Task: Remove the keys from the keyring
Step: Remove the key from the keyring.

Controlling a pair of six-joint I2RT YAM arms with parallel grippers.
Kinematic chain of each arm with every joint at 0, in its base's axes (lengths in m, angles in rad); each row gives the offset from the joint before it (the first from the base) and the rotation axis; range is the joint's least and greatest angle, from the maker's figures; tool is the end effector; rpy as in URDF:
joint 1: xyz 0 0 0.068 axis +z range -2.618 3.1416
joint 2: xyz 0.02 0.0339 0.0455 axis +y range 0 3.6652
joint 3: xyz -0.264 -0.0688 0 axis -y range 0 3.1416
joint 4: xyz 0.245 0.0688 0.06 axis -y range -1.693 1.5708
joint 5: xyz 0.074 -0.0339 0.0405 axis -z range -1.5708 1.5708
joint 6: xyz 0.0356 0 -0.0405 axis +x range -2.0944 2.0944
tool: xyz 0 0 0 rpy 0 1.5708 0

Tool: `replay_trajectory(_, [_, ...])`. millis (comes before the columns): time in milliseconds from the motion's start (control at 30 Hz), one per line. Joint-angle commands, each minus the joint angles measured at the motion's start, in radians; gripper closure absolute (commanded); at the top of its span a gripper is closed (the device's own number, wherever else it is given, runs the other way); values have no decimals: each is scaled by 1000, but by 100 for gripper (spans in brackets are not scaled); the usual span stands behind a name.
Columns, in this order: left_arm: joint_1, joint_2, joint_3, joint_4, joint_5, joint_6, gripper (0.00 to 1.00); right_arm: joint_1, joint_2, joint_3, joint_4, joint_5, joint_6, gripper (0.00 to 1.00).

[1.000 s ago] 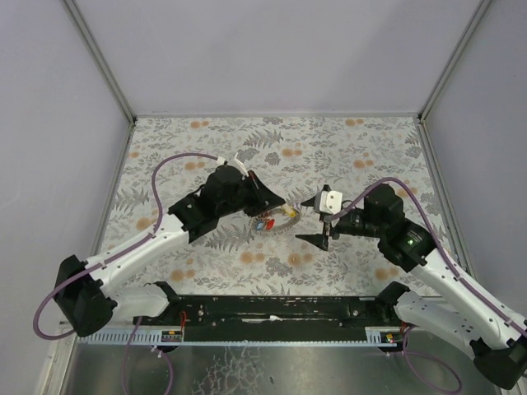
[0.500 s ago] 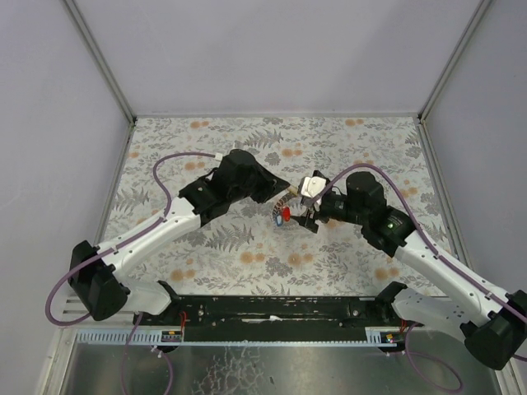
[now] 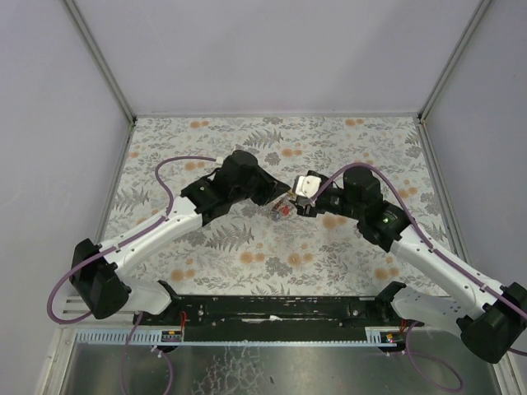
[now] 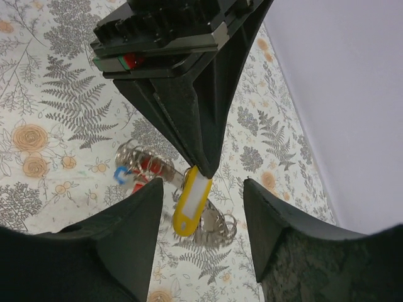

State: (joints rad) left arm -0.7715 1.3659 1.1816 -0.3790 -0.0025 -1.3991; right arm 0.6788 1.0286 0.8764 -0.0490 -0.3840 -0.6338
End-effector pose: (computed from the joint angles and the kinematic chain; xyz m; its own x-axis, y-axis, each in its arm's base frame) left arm 0.2229 -0.2166 0.3275 -0.7509 -0.6442 -0.1458 -0.2583 0.4896 -0.8328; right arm 0.1783 0.1610 0.3404 0.3886 -0.3920 -0.8339 -0.7914 0.3215 -0.5199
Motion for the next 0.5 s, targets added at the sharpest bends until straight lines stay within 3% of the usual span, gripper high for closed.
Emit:
replay_trajectory(0, [-2,-20,22,43,23,-33,100,13,13,38,47,-4,-79,42])
replay_trajectory(467, [-2,-15,19,53,51,-35,100,59,34,39,-10,43,-263,63])
